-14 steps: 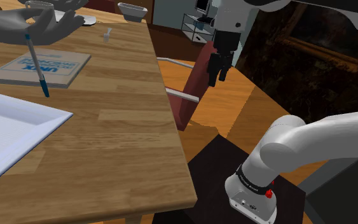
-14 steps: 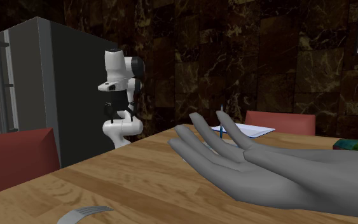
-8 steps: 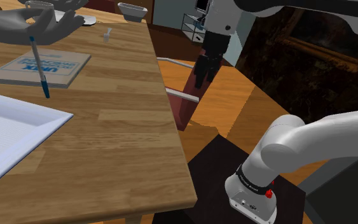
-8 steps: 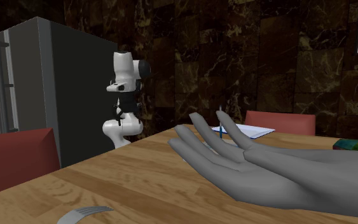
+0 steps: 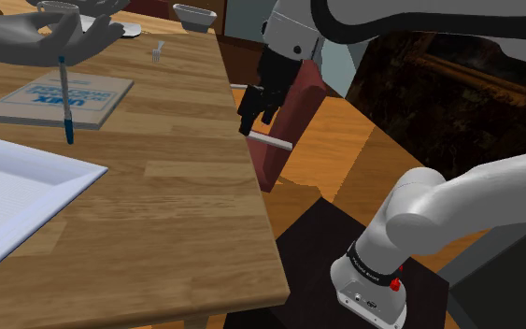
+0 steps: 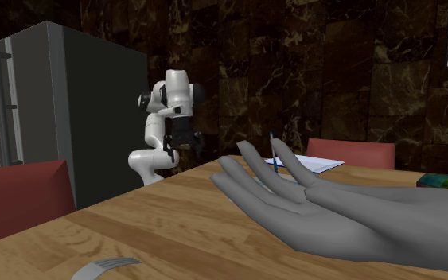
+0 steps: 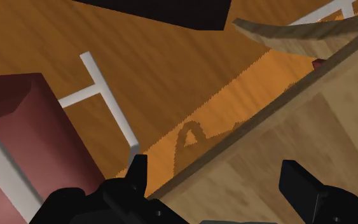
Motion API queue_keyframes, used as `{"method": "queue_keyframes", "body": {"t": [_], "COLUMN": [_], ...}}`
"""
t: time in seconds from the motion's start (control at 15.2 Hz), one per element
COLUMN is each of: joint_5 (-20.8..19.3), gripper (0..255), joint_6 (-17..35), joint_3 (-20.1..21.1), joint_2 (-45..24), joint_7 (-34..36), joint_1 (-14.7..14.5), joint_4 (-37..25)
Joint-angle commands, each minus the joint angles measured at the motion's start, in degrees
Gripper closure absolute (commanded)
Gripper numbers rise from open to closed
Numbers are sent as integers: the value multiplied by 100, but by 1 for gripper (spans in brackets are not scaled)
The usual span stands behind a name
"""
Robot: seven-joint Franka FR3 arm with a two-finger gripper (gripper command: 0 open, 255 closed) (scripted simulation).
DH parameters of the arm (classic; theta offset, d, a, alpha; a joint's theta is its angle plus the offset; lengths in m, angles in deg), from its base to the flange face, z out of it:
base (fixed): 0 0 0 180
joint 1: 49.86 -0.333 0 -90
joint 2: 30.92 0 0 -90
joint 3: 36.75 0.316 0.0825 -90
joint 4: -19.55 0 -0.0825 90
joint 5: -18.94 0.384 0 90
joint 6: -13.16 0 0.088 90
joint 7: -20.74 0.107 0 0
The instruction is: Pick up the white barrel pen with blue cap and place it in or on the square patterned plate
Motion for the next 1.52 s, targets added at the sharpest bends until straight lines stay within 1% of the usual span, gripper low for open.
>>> {"method": "queue_keyframes", "body": {"t": [0.0,0.26,0.46,0.66,0.86,1.06,1.19,1.32,1.45], "joint_5": [70,87,-2,-201,-539,-1053,-1521,-2117,-2898], "gripper": [0,0,0,0,0,0,0,0,0], "joint_6": [494,1351,1970,2557,3100,3583,3859,4085,4236], "joint_3": [229,688,1057,1458,1904,2420,2820,3280,3795], "joint_2": [-172,-543,-862,-1207,-1574,-1963,-2238,-2534,-2879], "joint_7": [122,382,616,903,1267,1738,2131,2609,3207], "joint_1": [-52,-93,-65,30,204,480,734,1054,1421], "joint_4": [-11,-149,-314,-527,-790,-1104,-1345,-1617,-1929]}}
